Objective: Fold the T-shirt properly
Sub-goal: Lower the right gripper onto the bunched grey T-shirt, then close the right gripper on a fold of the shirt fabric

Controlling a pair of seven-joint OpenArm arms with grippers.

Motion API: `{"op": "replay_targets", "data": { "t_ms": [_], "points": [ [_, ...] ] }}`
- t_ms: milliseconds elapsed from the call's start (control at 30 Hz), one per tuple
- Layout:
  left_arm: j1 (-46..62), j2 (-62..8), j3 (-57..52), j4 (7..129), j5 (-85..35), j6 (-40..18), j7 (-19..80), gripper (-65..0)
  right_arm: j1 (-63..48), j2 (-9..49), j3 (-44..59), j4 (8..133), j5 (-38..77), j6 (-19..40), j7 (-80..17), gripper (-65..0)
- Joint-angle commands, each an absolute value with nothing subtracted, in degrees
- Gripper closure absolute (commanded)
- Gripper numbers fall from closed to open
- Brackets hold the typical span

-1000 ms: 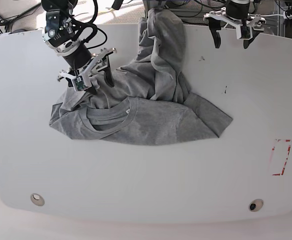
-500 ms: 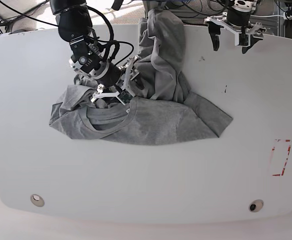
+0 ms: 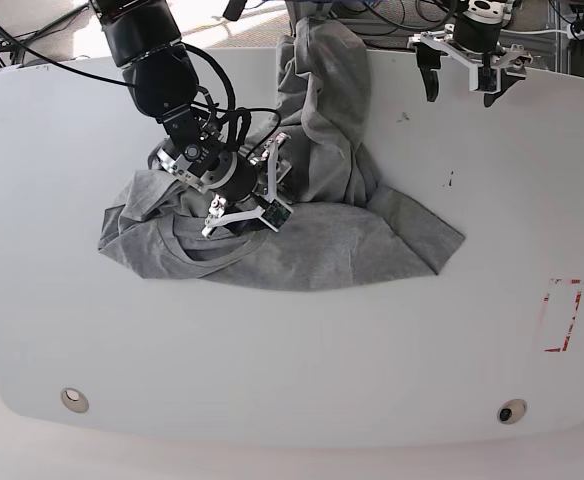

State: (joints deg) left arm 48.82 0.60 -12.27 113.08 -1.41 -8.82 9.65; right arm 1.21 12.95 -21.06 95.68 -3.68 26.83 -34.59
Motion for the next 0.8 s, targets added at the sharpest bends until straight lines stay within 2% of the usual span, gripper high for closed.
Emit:
{"op": "replay_targets", "data": {
  "t_ms": [0, 567, 767],
  "points": [
    [49.36, 0.31, -12.53, 114.07, -1.80, -8.66, 8.40, -51.2, 3.38, 13.14, -20.88, 96.40, -3.38, 26.51, -33.19, -33.6],
    [45.32, 0.31, -12.26, 113.98, -1.71, -8.66, 8.40, -51.2, 5.32, 12.88, -20.70, 100.00, -2.77, 26.51, -33.45, -33.6],
    [45.23, 0.31, -12.26, 113.98, -1.71, -8.66, 8.40, -51.2, 4.79, 10.33, -17.89, 100.79, -2.77, 26.51, -33.36, -33.6]
  ]
}}
